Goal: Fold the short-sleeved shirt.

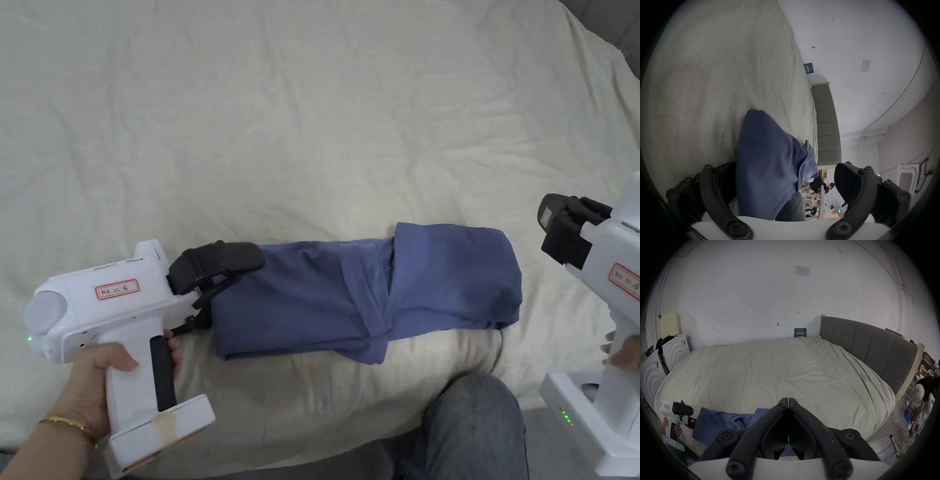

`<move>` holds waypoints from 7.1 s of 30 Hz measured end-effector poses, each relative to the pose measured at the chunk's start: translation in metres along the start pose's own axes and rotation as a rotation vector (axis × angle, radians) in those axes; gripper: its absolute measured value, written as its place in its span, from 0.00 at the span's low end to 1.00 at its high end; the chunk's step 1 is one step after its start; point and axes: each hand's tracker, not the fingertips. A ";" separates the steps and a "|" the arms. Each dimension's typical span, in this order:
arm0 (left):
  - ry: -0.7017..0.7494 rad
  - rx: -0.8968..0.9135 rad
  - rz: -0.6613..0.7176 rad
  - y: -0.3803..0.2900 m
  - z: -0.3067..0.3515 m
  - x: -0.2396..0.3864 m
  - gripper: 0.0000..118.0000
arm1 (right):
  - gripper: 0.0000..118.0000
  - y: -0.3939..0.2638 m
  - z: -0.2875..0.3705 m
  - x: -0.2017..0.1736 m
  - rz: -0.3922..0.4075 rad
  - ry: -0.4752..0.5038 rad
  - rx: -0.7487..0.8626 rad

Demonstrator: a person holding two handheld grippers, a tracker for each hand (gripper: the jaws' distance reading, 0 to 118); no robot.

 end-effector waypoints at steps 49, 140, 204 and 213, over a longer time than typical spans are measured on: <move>0.681 0.026 -0.400 -0.023 -0.065 0.151 0.03 | 0.02 -0.011 0.015 0.010 -0.066 0.114 -0.009; 0.533 -0.157 -0.130 0.075 0.068 0.047 0.26 | 0.02 -0.036 -0.075 -0.219 0.053 0.514 -0.191; 0.795 0.902 -1.068 -0.098 0.093 0.193 0.00 | 0.02 0.020 0.062 -0.095 0.072 0.239 0.325; 0.835 0.890 -1.042 -0.103 0.093 0.170 0.01 | 0.02 0.003 0.056 -0.103 0.069 0.246 0.284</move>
